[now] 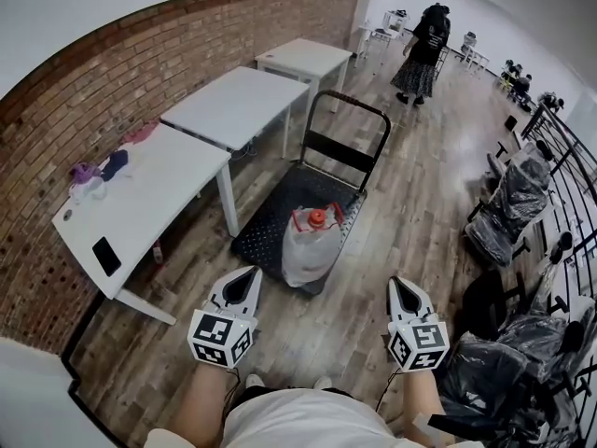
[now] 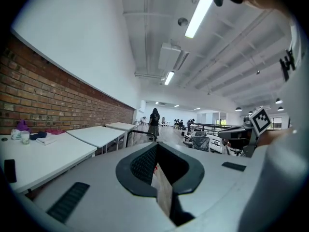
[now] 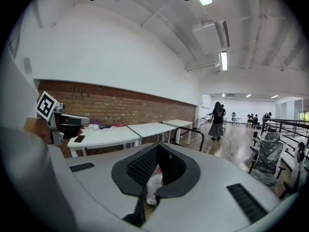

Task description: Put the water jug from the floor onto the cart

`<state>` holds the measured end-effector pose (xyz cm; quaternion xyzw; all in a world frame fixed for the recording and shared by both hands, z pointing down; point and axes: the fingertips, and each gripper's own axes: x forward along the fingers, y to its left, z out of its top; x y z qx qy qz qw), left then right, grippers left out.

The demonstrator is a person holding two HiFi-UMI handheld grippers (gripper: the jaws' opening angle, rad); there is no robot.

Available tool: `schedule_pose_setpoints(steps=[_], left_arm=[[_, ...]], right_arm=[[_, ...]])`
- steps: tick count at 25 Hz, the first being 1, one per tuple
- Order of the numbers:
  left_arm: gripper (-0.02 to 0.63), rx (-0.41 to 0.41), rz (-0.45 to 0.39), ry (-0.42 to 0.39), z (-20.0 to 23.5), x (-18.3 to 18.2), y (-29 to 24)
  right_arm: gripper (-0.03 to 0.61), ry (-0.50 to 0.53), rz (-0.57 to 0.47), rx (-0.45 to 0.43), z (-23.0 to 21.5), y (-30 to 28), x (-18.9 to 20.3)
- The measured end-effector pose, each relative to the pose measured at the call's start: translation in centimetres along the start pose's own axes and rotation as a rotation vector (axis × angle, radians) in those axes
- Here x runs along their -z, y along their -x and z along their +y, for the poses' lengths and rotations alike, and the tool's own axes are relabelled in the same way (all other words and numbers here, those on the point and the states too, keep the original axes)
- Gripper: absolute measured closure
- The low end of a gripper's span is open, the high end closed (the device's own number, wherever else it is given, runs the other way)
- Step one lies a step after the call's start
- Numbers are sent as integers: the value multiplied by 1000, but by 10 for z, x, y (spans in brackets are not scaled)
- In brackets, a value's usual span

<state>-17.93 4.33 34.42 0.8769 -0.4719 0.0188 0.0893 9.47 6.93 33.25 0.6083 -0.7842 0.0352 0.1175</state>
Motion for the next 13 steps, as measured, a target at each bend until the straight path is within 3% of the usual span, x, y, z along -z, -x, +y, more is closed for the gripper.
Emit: schedule_pose_setpoints(steps=[13], left_arm=[[614, -4, 27, -16, -12, -3, -3]], right_arm=[[575, 2, -6, -32, -8, 2, -4]])
